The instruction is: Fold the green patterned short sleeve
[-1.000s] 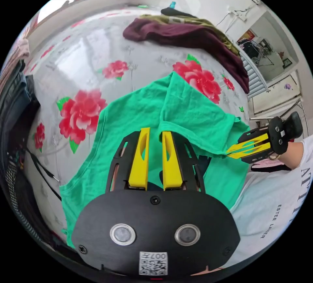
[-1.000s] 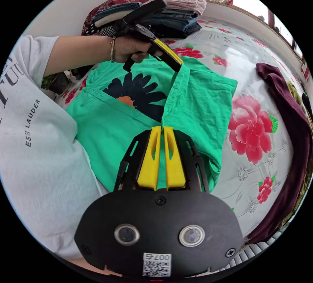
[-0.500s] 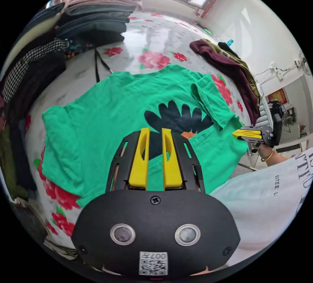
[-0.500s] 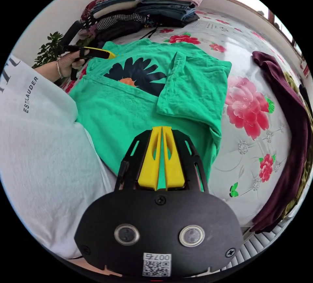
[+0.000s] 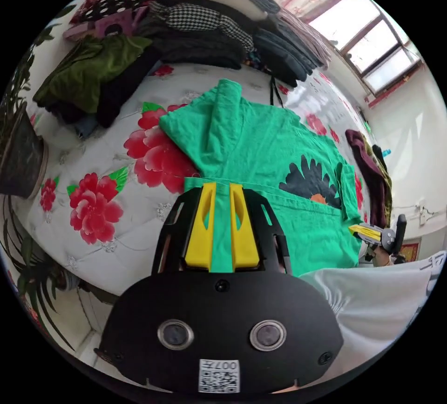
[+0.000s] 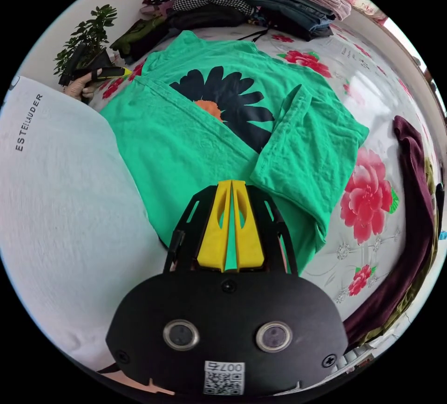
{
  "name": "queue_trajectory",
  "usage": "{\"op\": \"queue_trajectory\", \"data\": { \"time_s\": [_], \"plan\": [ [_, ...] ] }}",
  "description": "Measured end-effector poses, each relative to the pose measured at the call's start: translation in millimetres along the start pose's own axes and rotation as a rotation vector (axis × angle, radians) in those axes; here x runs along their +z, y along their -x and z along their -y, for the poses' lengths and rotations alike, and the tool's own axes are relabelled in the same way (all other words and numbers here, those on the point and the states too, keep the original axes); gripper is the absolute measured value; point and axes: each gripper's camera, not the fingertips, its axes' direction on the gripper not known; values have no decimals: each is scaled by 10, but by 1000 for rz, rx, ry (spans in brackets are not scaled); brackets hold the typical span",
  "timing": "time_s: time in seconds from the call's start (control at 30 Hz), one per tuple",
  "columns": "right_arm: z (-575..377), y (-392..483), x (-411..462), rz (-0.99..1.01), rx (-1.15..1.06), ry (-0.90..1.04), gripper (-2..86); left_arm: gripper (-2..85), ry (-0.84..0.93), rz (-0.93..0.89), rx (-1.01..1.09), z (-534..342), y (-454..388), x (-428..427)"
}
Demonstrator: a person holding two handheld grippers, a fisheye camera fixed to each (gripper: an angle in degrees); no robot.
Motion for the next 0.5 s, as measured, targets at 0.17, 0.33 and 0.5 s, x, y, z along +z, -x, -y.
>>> {"op": "queue_trajectory", "data": {
  "time_s": [0.17, 0.33, 0.5],
  "plan": [
    [611, 93, -63, 4, -69, -16, -3, 92, -37, -29, -156, 372, 755, -79],
    [1181, 223, -5, 39, -109, -14, -3, 130, -63, -182, -241, 690, 1156, -19],
    [1399, 282, 85, 32, -129, 17, -3, 75, -137, -224, -450, 690, 1543, -60]
  ]
}}
